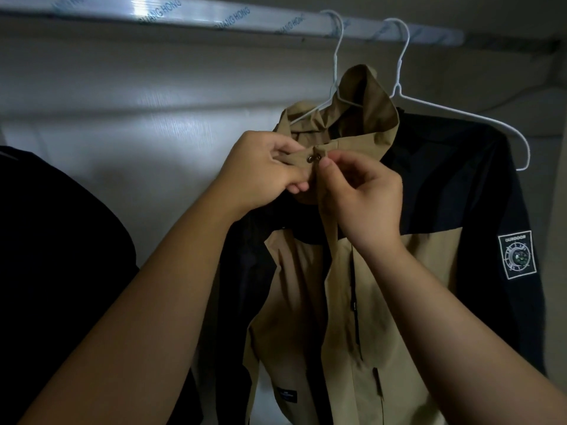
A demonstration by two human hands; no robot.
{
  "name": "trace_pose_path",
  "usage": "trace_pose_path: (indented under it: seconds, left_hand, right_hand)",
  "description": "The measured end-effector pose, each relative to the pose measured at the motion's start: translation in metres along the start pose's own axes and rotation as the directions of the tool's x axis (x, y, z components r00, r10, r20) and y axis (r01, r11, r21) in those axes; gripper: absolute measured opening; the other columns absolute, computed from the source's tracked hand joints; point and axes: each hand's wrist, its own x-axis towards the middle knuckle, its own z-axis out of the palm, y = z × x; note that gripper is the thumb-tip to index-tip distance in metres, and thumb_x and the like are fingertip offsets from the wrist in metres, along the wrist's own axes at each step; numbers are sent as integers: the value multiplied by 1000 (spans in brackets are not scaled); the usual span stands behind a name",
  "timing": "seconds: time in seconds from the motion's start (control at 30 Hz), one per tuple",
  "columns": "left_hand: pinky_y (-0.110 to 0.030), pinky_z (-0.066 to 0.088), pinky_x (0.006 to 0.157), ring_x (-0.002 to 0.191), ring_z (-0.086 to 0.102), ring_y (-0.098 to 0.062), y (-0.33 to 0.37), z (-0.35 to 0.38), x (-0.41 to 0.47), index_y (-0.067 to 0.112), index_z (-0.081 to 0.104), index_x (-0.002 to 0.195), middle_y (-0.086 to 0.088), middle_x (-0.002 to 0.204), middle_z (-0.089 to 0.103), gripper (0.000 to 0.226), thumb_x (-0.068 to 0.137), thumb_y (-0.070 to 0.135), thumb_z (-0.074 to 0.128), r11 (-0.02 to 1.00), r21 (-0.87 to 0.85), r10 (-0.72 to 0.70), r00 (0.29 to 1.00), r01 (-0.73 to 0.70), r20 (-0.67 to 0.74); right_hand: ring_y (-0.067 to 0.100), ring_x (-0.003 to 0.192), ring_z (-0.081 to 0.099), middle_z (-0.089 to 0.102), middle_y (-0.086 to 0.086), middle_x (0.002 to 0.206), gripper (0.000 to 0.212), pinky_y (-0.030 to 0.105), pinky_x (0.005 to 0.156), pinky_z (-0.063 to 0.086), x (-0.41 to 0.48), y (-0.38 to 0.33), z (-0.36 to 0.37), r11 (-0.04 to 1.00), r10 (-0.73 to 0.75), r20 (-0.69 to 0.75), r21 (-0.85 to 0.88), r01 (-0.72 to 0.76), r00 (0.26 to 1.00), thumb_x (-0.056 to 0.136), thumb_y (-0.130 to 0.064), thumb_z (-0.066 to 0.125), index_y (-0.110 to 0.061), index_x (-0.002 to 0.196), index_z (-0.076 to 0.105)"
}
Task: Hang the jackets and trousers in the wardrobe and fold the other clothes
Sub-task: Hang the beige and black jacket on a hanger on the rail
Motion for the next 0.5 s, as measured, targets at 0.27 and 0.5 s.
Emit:
trace_pose_path:
  seconds: [0.27,0.5]
  left_hand:
    - [-21,56,61,70,75,-20,-9,-5,2,12,68,101,-5,72,75,26,87,-9,69,986,-153,-59,996,69,68]
    - [-30,54,66,63,66,-16,-8,-7,4,10,72,106,-7,67,70,23,90,-4,66,981,-162,-104,993,111,54]
  right_hand:
    - [7,92,69,74,-2,95,12,28,82,57,-6,5,5,989,-142,-65,-57,139,988,93,-16,74,-10,102,79]
    - [12,91,69,74,5,95,9,27,80,57,-13,16,9,890,-402,16,-229,394,916,92,-9,75,-5,100,79]
